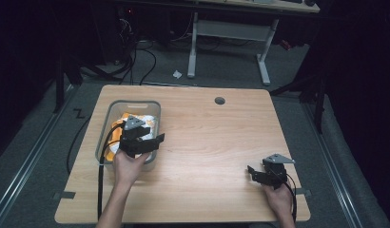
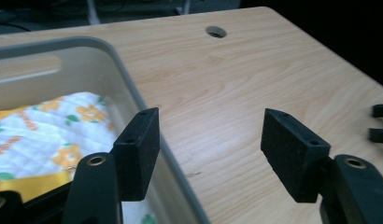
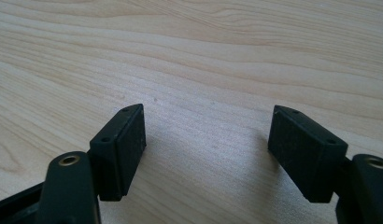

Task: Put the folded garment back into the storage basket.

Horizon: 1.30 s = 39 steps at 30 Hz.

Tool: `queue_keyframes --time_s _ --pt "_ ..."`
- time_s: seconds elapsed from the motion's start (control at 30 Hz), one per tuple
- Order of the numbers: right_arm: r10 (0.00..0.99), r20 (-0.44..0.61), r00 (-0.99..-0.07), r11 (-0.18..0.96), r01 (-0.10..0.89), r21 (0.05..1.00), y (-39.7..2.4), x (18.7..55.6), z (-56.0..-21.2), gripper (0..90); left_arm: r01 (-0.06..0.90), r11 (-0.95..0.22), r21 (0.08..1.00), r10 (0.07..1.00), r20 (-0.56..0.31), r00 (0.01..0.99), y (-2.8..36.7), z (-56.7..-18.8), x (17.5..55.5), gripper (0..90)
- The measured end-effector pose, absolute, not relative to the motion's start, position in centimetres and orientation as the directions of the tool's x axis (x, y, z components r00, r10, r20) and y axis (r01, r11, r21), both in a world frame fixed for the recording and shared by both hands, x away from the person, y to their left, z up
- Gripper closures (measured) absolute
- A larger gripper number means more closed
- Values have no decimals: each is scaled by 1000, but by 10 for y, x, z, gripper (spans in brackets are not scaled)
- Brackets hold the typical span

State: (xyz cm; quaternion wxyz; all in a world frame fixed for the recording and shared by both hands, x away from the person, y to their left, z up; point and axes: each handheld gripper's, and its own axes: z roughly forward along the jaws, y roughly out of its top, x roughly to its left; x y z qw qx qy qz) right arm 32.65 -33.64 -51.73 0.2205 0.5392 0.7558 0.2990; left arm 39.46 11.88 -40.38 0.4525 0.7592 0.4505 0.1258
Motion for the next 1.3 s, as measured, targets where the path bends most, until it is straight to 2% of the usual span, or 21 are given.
queue_keyframes --time_s 0.5,1.3 --pt "947 -11 -321 240 683 690 -336 327 -517 278 542 -220 811 774 -194 603 99 -405 386 361" --pt "947 -11 -321 240 683 690 -336 326 -517 278 535 -229 813 734 -217 644 76 -411 376 355"
